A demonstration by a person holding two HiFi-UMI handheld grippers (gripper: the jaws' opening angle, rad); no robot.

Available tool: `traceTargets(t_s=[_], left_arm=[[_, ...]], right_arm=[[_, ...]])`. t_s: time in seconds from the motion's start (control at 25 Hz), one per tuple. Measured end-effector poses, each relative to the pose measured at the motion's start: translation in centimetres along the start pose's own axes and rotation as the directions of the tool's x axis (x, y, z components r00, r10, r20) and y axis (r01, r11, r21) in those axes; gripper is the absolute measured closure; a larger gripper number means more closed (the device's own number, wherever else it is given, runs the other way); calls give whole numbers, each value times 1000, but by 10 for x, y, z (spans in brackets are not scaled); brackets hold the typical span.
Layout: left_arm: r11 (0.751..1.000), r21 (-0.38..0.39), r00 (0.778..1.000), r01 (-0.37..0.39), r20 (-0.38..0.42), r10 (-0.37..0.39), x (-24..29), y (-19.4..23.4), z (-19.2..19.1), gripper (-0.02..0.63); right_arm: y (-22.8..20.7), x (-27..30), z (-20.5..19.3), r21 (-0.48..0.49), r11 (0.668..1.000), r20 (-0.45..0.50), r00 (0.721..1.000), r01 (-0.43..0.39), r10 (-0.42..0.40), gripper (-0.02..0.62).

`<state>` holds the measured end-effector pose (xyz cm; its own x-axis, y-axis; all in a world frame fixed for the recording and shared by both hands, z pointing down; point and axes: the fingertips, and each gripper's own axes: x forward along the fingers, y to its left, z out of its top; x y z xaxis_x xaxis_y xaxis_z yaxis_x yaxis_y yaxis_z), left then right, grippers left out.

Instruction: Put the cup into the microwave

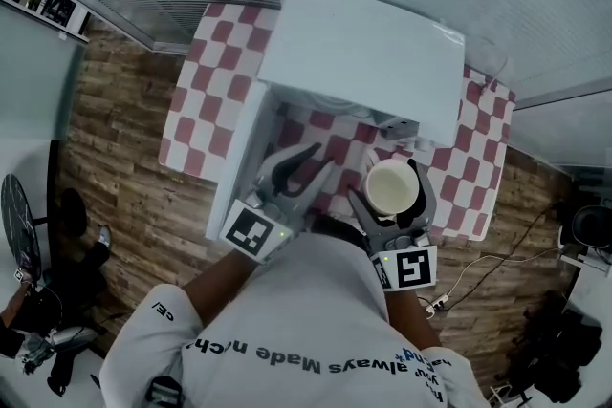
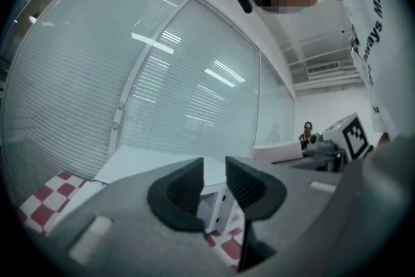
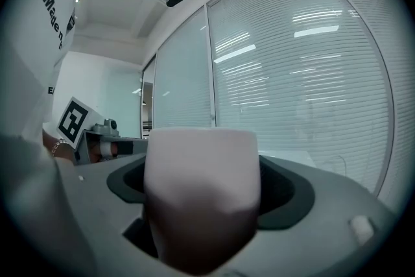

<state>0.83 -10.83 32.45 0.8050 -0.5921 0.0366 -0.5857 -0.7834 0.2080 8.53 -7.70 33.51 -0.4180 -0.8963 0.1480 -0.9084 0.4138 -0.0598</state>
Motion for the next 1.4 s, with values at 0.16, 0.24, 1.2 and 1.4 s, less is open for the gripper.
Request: traceTargets(t_s=[0.16, 0.24, 1.2, 1.4], left_arm=[[1000, -1, 1000, -13, -23, 13, -1, 8, -25, 500], [1000, 0, 999, -21, -34, 21, -1, 12, -37, 500], [989, -48, 984, -139, -115, 133, 34, 92, -149, 500], [987, -33, 980, -157, -126, 152, 45, 112, -168, 500]], right_arm=[[3, 6, -28, 6, 1000, -18, 1000, -13, 13, 127], [2, 10, -43, 13, 1000, -31, 999, -12, 13, 127], [-26, 106, -171, 38, 999, -82, 997, -13, 16, 129], [-39, 131, -184, 49, 999, -68, 998, -8, 11, 129]])
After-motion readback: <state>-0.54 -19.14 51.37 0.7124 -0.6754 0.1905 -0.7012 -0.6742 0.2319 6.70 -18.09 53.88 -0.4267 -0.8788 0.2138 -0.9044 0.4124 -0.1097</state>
